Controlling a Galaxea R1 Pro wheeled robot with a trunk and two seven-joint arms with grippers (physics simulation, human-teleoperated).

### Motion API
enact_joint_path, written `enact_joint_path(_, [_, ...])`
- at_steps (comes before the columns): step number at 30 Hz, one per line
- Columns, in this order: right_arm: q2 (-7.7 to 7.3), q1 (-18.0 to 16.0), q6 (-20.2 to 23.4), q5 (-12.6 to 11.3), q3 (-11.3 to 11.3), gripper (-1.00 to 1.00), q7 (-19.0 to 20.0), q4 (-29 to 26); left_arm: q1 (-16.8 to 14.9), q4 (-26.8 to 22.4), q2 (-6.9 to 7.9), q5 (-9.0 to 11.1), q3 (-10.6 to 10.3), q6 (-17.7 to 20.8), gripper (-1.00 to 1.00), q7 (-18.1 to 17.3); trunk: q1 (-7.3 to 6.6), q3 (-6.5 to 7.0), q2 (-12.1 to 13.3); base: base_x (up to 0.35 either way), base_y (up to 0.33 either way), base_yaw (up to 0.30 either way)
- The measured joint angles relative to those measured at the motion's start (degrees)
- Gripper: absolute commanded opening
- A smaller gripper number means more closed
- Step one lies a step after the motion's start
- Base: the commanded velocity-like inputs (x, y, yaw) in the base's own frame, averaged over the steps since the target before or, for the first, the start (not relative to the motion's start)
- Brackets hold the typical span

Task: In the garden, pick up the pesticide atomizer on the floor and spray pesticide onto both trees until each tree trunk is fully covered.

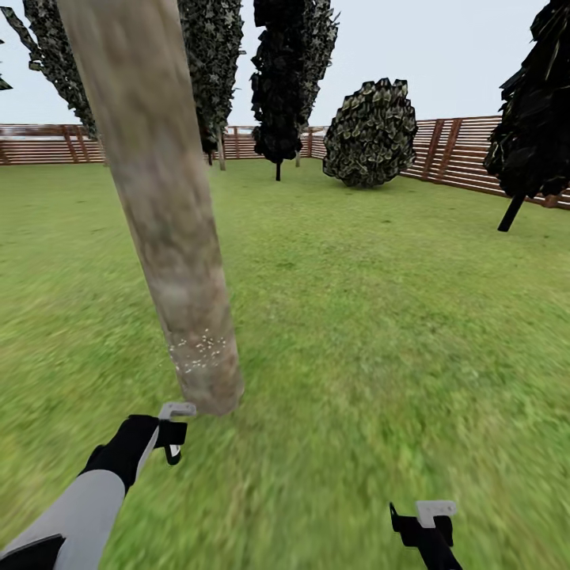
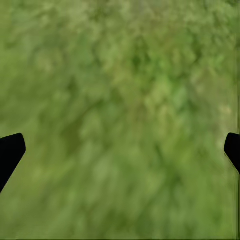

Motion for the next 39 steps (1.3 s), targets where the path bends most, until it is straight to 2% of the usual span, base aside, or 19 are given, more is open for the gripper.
enact_joint_path(10, [0.0,0.0,0.0,0.0,0.0,1.0,0.0,0.0,0.0,0.0,0.05,-0.3,-0.3,0.3,-1.0,-0.1,0.02,0.0,0.0,0.033,-0.268,0.0])
enact_joint_path(12, [0.0,0.0,0.0,0.0,0.0,1.0,0.0,0.0,0.0,-0.3,0.46,-0.4,-0.2,2.5,-1.0,-0.1,0.02,0.0,0.0,0.01,-0.277,0.026])
enact_joint_path(14, [0.0,0.0,0.0,0.0,0.0,1.0,0.0,0.0,0.0,-0.5,0.45,-0.2,-0.2,3.2,-1.0,-0.1,0.01,0.0,0.0,0.122,-0.268,0.135])
enact_joint_path(19, [0.01,0.0,0.0,0.0,0.0,1.0,0.0,0.0,0.0,-0.7,0.03,-0.3,-0.3,3.4,-1.0,0.0,0.0,0.0,0.0,0.178,-0.243,0.226])
enact_joint_path(27, [0.0,0.0,0.0,0.0,0.0,1.0,0.0,0.0,0.0,-0.8,0.07,-0.2,0.0,3.4,-1.0,1.0,0.0,0.0,0.0,0.243,-0.181,0.026])
enact_joint_path(33, [0.01,0.0,0.0,0.0,0.0,1.0,0.0,0.0,0.0,-0.8,0.26,-0.2,0.0,3.5,-1.0,1.2,0.03,0.0,0.0,-0.004,-0.253,0.151])
enact_joint_path(39, [0.0,0.0,0.0,0.0,0.0,1.0,0.0,0.0,0.0,-0.5,-0.03,0.1,0.2,3.5,-1.0,7.4,0.02,0.0,0.0,-0.032,-0.057,0.274])
